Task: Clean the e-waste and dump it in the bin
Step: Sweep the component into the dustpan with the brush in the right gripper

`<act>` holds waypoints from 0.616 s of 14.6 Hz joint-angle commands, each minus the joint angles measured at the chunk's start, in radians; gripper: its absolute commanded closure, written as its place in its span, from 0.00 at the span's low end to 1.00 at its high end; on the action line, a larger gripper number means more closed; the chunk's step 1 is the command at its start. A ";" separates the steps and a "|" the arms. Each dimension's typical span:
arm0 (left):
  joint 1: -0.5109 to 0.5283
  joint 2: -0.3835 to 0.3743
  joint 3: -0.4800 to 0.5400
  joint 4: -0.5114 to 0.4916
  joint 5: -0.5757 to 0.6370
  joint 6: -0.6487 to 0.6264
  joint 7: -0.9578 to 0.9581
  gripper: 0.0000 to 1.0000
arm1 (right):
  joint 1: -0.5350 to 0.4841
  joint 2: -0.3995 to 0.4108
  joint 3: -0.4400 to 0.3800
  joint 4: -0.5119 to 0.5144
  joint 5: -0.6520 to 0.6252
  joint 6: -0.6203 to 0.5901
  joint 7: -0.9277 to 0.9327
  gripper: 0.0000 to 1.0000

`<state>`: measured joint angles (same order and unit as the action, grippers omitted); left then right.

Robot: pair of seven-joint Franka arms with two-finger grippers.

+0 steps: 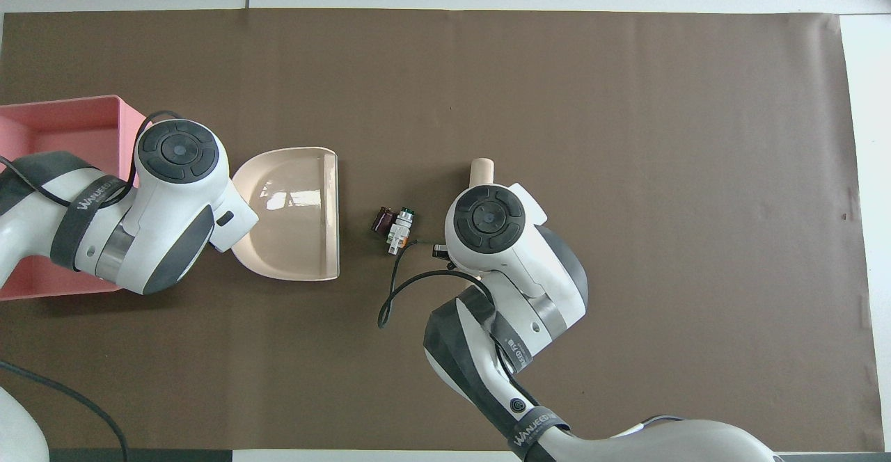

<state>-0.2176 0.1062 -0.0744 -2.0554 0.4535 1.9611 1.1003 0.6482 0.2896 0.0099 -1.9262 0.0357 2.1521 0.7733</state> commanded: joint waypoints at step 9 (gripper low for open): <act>-0.101 0.112 0.005 0.061 0.156 -0.005 -0.022 1.00 | 0.093 0.025 0.010 -0.008 0.095 0.058 -0.057 1.00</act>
<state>-0.3014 0.1962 -0.0756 -2.0191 0.5935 1.9612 1.0883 0.7464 0.3175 0.0114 -1.9003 0.1058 2.1901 0.7792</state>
